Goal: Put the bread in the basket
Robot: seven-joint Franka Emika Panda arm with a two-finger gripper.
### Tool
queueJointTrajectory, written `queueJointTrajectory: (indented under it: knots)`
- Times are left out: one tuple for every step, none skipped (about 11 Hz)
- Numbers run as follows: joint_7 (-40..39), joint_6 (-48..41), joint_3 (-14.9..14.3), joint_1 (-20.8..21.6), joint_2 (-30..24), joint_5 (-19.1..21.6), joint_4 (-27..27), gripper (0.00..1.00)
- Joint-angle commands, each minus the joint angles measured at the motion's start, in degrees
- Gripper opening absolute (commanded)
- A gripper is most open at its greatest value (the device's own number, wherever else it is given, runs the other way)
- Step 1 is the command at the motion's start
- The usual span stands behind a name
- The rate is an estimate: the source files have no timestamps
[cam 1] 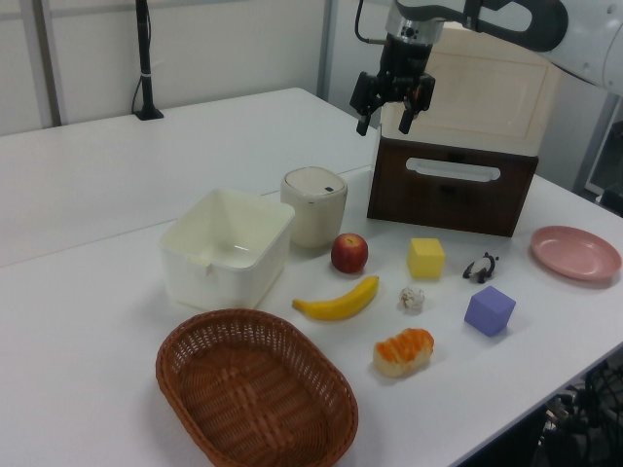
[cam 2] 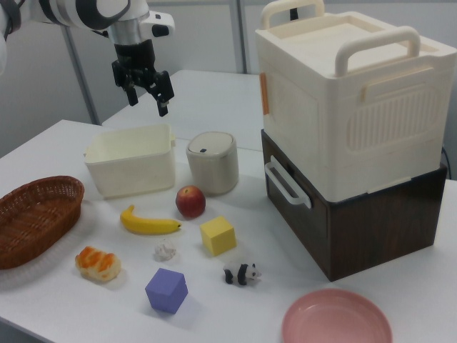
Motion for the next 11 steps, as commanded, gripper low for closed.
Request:
queueJointTrajectory:
  knots:
    - [-1.05,1.1,-0.95,0.96,-1.84,1.32,-2.73,1.0]
    - [-1.05,1.1,-0.95,0.96,-1.84,1.23,-2.73,1.0]
    - [-1.05,1.02,-0.95,0.96,-1.84,1.23,-2.73,1.0]
    - [-1.05,1.01,-0.95,0.96,-1.84,1.23,-2.73,1.0]
    - [-1.14,1.01,-0.95,0.96,-1.84,1.23,-2.73,1.0]
    - [-1.14,1.01,-0.95,0.96,-1.84,1.23,-2.82,1.0]
    - [-1.14,1.1,-0.95,1.05,-1.66,1.23,-2.82,1.0]
    - [-1.14,1.1,-0.95,1.14,-1.75,1.23,-3.52,1.0]
    - [-1.14,1.19,-0.95,1.14,-1.92,1.23,-3.78,1.0]
    - [-1.05,1.19,-0.95,1.05,-1.92,1.23,-3.79,1.0]
    - [-1.14,1.19,-0.77,1.22,-2.01,1.23,-4.14,1.0]
